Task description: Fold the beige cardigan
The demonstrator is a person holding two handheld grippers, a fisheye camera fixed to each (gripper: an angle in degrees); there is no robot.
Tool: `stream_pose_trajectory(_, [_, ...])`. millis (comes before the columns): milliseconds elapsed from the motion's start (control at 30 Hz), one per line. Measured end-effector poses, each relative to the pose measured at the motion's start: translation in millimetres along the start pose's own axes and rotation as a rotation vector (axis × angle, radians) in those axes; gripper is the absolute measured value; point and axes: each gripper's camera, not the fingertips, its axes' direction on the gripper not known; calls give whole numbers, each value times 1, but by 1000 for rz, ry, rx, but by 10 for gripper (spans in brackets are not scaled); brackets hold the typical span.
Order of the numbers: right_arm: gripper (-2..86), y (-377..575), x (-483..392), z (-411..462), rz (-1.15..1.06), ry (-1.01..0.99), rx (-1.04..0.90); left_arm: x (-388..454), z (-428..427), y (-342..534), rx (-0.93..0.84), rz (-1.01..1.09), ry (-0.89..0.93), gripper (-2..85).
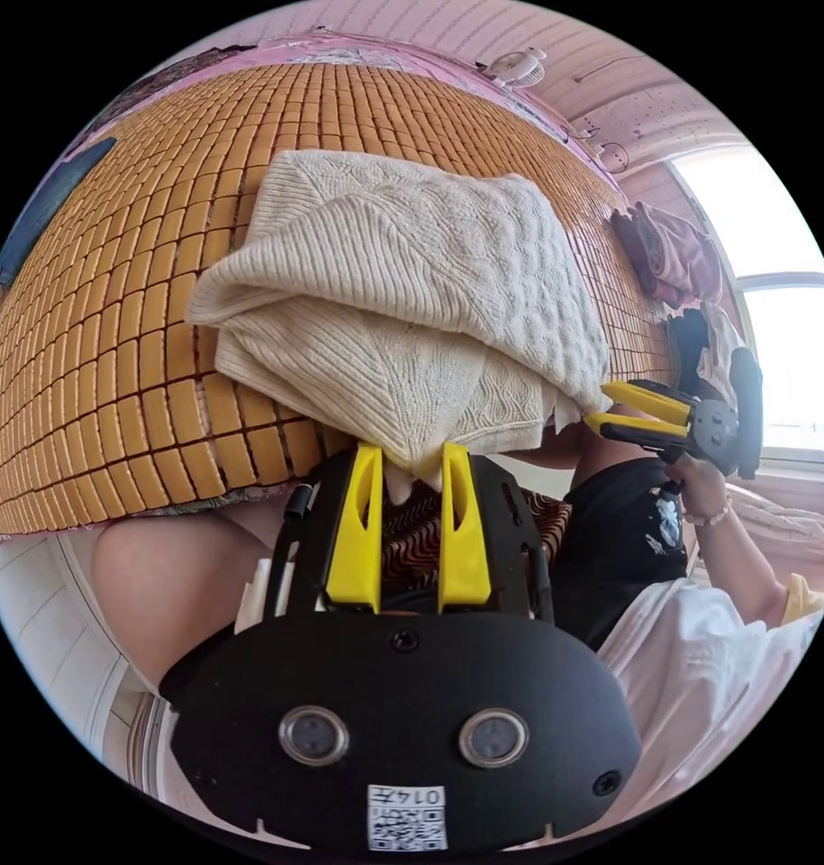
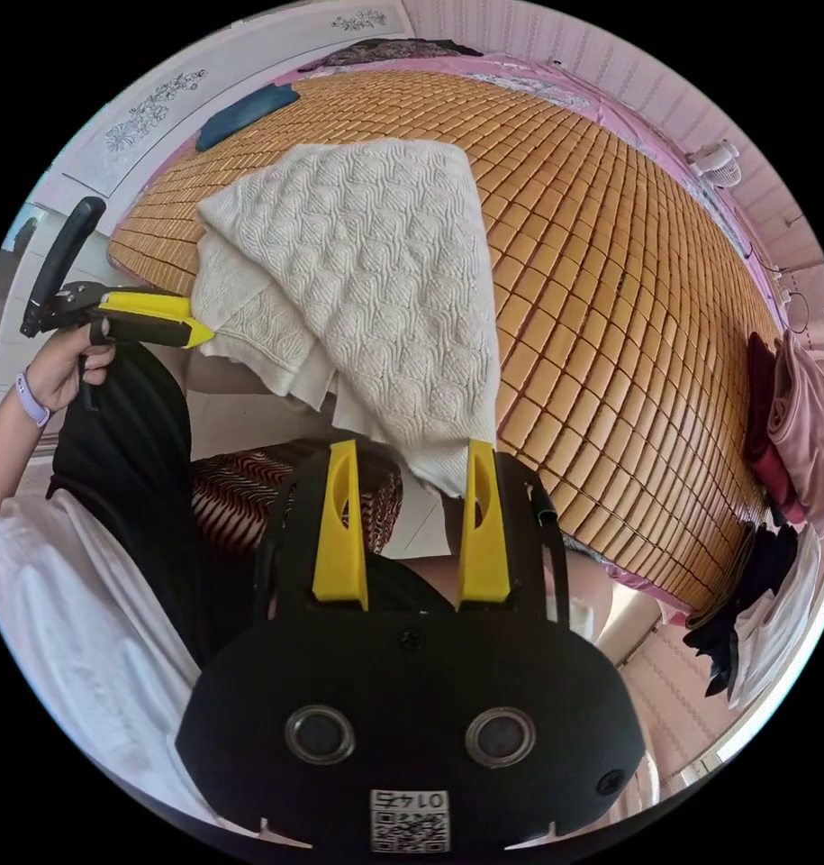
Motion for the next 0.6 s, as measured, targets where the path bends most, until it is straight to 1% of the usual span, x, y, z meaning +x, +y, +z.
stream_pose_trajectory(33, [114, -6, -3, 5, 13, 28, -16, 2, 2, -2, -6, 0, -15, 86])
stream_pose_trajectory(100, [97, -13, -7, 1, 15, 63, -9, 3, 1, -2, -1, 8, -20, 72])
stream_pose_trajectory(133, [74, -17, -9, -2, 19, 48, -14, 3, -4, 0, 17, 17, -2, 63])
stream_pose_trajectory(233, [43, -18, -8, -14, 33, -6, 28, 9, -27, 6, 76, 58, 9, 57])
stream_pose_trajectory(400, [35, -14, -5, -18, 62, -38, 69, 29, -86, 2, 171, 180, -13, 52])
stream_pose_trajectory(500, [33, -11, -2, -17, 89, -86, 90, 47, -119, -8, 201, 273, -77, 50])
stream_pose_trajectory(600, [30, -8, -1, -18, 100, -102, 119, 66, -139, -21, 185, 371, -171, 49])
